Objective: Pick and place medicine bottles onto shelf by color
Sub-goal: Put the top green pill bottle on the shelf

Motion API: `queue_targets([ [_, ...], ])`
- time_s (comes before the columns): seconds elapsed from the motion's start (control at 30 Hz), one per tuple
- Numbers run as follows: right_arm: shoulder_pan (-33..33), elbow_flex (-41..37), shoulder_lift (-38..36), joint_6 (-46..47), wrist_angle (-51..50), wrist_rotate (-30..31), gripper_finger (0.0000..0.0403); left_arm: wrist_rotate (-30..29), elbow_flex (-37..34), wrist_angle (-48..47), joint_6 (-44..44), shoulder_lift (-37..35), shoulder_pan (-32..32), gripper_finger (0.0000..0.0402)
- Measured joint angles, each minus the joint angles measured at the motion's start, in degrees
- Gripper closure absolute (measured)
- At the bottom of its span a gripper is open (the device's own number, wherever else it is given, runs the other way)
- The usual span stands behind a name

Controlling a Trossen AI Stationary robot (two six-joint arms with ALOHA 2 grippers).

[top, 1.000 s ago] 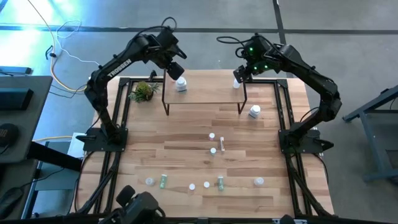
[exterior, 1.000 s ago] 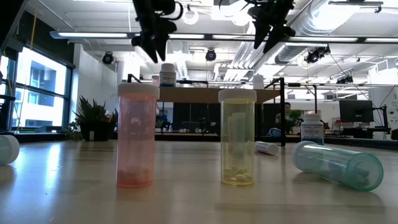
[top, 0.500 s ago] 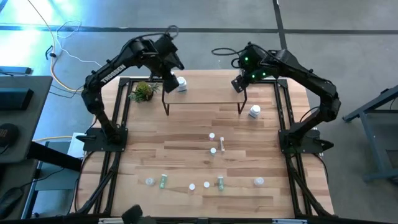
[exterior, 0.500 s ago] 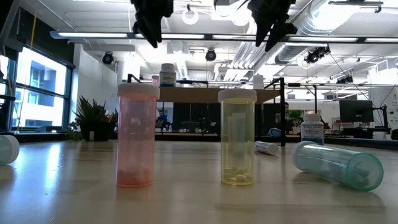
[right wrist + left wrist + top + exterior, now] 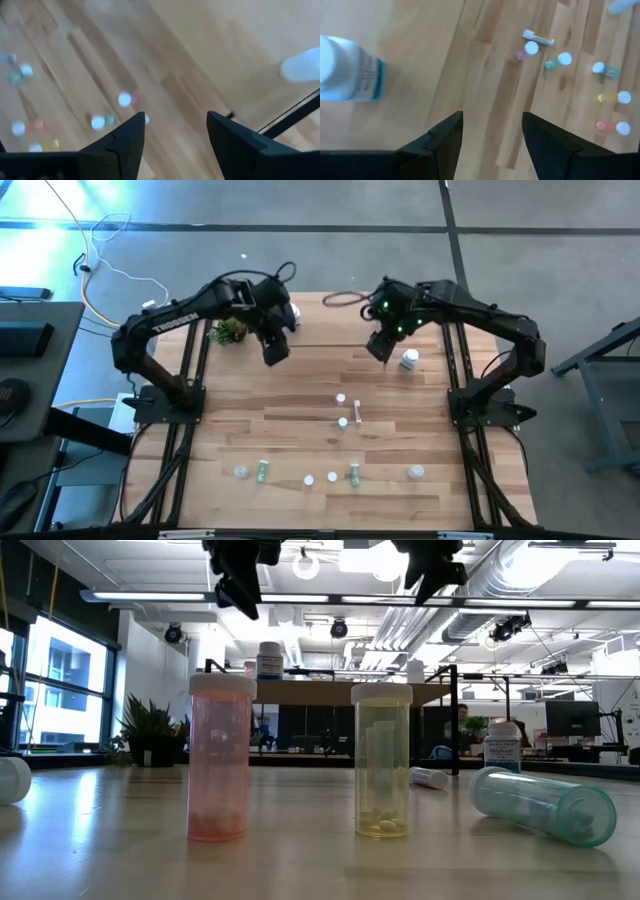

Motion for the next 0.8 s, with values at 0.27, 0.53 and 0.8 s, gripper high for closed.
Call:
queue_targets([
  [0.27,5.6,-9.5,0.0,-2.8,-0.3,-0.9,0.0199,-0.1,-6.0,4.5,-3.5,-1.2,-5.7,0.0206],
  [0.53,10.6,-18.7,0.0,-2.8,1.1,-4.6,0.0199,-0.2,-6.4,10.7,-11.5,-0.8,-11.1,0.0206],
  [0.8,15.5,-23.7,-0.3,0.4,1.6,-4.7,0.0199,-0.4,-6.4,12.8,-18.5,-0.8,-16.3,0.0206],
])
